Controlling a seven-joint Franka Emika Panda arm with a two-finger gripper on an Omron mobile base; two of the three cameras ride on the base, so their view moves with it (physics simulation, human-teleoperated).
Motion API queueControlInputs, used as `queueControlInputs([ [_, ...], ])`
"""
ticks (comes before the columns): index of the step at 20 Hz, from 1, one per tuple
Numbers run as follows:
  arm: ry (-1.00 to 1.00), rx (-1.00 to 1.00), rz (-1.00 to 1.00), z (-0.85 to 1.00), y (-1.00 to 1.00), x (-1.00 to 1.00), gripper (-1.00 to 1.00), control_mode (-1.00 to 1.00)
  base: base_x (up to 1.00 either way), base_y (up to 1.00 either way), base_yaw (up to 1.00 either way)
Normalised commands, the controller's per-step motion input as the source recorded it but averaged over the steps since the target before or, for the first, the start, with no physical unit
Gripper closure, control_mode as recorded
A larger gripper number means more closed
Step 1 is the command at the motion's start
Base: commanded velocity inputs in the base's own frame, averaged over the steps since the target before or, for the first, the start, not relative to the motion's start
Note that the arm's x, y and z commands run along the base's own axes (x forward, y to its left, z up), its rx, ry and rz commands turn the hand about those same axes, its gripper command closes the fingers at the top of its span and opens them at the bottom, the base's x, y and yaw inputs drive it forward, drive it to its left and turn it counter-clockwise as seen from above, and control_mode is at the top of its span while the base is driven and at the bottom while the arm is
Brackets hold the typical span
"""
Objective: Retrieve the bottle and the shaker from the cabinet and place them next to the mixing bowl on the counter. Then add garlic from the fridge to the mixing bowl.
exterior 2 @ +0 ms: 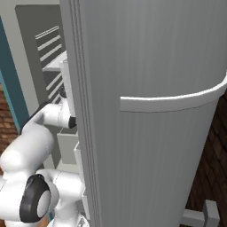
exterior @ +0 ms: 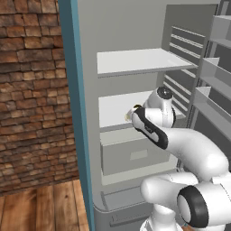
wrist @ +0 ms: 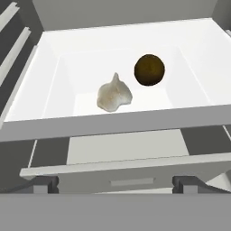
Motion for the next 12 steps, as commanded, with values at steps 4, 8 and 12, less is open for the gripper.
queueControlInputs([
  [4,0.00,0.00,0.00,-0.12,0.01,0.24,-1.00,-1.00,0.00,0.00,0.00],
  [8,0.00,0.00,0.00,-0.17,0.04,0.27,-1.00,-1.00,0.00,0.00,0.00],
  [12,0.01,0.00,0.00,-0.12,0.01,0.24,-1.00,-1.00,0.00,0.00,0.00],
])
